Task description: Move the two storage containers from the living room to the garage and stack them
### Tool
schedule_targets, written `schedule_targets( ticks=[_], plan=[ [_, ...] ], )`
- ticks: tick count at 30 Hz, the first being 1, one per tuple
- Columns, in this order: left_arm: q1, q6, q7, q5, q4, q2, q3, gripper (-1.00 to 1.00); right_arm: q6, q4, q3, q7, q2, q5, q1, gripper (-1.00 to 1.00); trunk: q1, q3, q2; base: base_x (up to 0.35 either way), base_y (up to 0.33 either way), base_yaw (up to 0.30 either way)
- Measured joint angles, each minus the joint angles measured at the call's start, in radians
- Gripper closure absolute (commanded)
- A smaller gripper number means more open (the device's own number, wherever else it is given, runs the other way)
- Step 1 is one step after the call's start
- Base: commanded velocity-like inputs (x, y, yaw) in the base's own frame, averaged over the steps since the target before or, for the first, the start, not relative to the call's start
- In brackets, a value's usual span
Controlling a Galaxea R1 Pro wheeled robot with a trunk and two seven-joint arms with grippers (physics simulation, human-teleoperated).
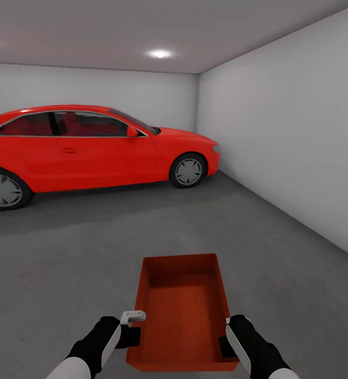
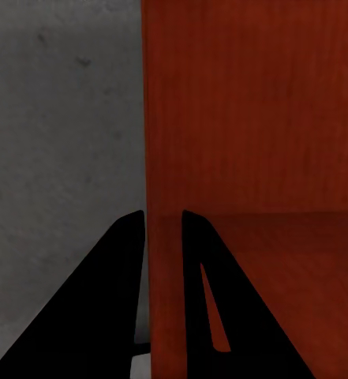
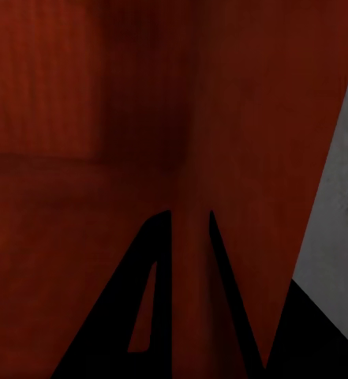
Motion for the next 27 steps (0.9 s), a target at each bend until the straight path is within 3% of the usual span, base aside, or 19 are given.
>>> schedule_targets(
  ticks=[27],
  plan=[
    [0.000,0.000,0.000,0.000,0.000,0.000,0.000,1.00,0.000,0.000,0.000,0.000,0.000,0.000,0.000,1.00,0.000,0.000,0.000,0.000,0.000,-0.281]
  ],
)
